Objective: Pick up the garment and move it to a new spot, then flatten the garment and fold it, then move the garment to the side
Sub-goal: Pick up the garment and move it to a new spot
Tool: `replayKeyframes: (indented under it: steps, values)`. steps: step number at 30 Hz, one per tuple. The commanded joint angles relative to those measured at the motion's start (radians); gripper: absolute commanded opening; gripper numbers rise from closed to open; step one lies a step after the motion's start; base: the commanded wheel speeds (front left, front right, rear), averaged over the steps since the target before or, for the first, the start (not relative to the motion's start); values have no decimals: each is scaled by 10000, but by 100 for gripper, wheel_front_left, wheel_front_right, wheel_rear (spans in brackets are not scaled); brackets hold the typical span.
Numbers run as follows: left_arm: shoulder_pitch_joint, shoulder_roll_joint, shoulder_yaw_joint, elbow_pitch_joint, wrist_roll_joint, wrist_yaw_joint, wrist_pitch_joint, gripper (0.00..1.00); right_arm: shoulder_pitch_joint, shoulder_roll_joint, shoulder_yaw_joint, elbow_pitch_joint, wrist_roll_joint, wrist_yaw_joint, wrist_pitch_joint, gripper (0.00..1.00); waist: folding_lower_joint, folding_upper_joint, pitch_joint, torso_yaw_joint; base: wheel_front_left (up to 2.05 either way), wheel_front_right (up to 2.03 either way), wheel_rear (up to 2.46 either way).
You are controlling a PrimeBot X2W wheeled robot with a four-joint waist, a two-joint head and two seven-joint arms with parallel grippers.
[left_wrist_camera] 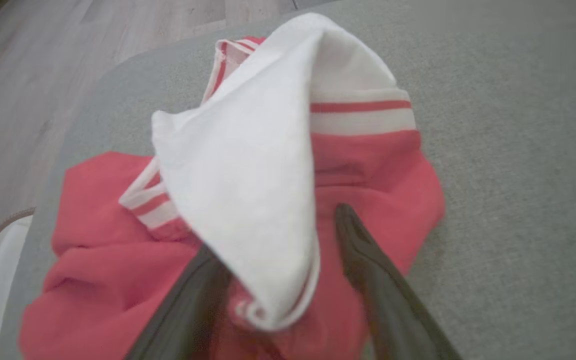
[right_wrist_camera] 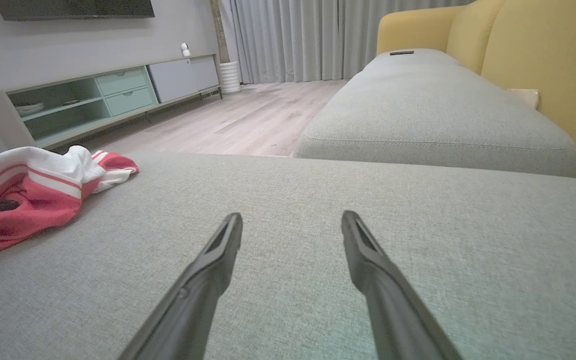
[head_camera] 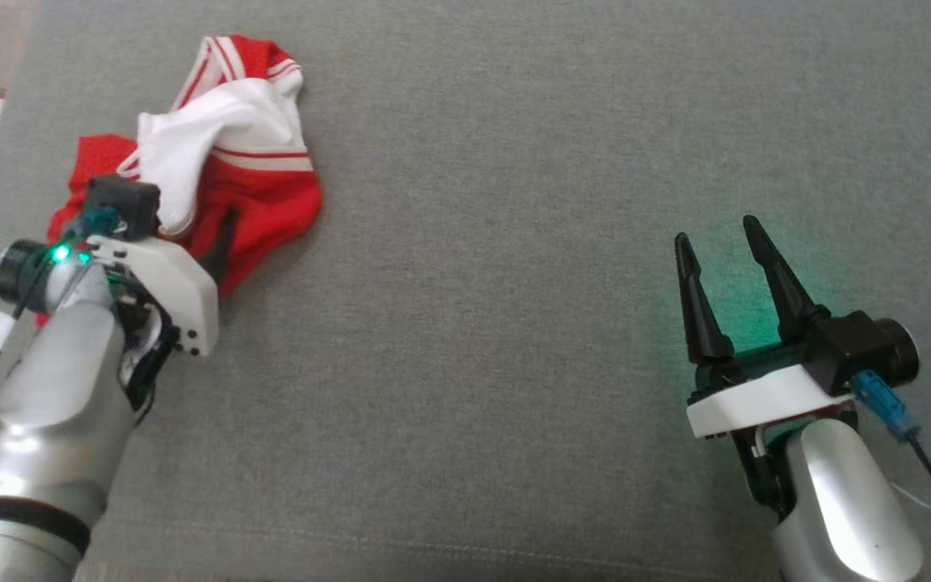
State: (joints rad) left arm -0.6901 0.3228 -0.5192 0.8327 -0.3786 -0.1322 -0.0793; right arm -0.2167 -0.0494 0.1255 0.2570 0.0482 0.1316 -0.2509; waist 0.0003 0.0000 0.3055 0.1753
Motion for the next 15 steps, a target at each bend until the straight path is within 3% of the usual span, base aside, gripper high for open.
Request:
replayKeyframes:
  steps: [1, 2, 9, 15]
  values:
    - [-528, 567, 110, -44, -34, 17, 2, 7, -226, -9, 247, -359, -76, -9, -109, 100, -3, 0, 136, -168, 0, 0, 0]
    - [-620, 605, -71, 69, -142, 17, -33, 0, -241, -9, 230, -366, -68, -9, -109, 100, -3, 0, 154, -209, 0, 0, 0]
    - [-1213, 903, -463, 140, -363, 16, -1530, 0, -211, -9, 235, -293, 86, -9, -109, 100, -3, 0, -95, -469, 0, 0, 0]
    - [-1337, 1148, 60, -1666, -110, 117, -1816, 0, -89, -8, 263, -253, 351, -9, -109, 100, -3, 0, -612, -656, 0, 0, 0]
